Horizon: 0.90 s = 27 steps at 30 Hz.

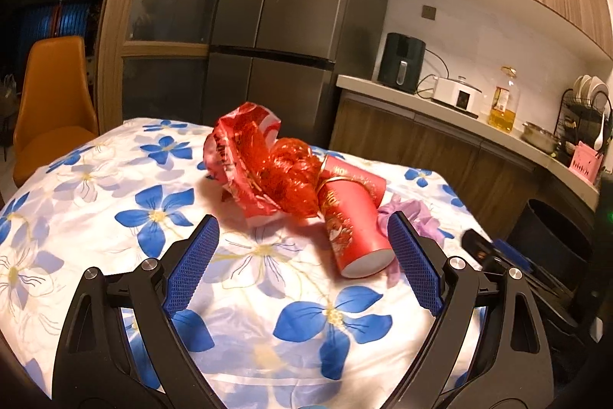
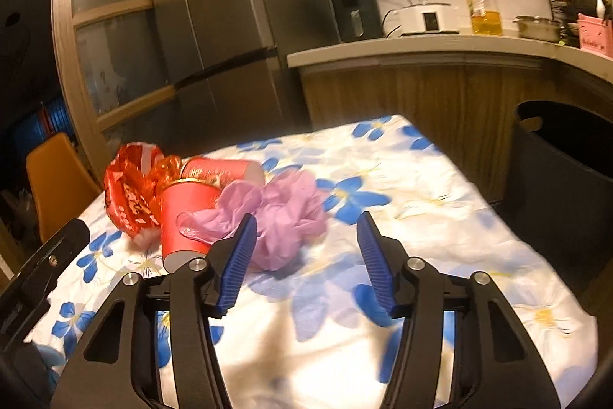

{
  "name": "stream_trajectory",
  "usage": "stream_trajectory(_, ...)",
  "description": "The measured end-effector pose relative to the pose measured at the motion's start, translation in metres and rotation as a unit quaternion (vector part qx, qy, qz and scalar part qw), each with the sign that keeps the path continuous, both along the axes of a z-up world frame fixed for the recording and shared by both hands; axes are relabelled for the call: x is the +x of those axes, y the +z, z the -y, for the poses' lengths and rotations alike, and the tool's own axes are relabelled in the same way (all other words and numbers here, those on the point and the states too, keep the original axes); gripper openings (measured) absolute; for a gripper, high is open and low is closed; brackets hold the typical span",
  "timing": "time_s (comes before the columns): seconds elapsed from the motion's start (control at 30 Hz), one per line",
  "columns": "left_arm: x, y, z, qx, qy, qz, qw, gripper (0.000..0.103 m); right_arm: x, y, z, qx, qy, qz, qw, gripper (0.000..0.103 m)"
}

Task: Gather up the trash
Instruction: 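Grasp a pink plastic bag with the right tool while the left tool grasps another pink bag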

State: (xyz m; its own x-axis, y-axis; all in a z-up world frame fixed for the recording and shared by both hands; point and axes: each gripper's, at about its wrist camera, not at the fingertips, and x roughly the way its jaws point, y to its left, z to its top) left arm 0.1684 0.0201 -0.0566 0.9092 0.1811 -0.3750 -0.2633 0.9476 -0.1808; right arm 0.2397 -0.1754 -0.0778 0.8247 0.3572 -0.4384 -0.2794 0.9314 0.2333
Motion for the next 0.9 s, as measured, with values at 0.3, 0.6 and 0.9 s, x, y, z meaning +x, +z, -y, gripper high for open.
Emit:
stream_trajectory(0.3, 0.010, -0.012, -0.003, -0.005, -0.012, -0.014, 0.9998, 0.088, 0.030, -0.013, -0.024, -0.011, 0.024, -0.039, 0.999, 0.044)
stream_trajectory(0.6, 0.016, -0.013, 0.000, 0.000, -0.027, -0.020, 0.9994, 0.088, 0.030, -0.016, -0.023, 0.003, 0.041, -0.044, 0.998, 0.004)
stream_trajectory(0.9, 0.023, -0.016, 0.011, 0.002, -0.045, -0.027, 0.9986, 0.088, 0.006, 0.007, 0.016, 0.027, 0.003, -0.009, 1.000, 0.003)
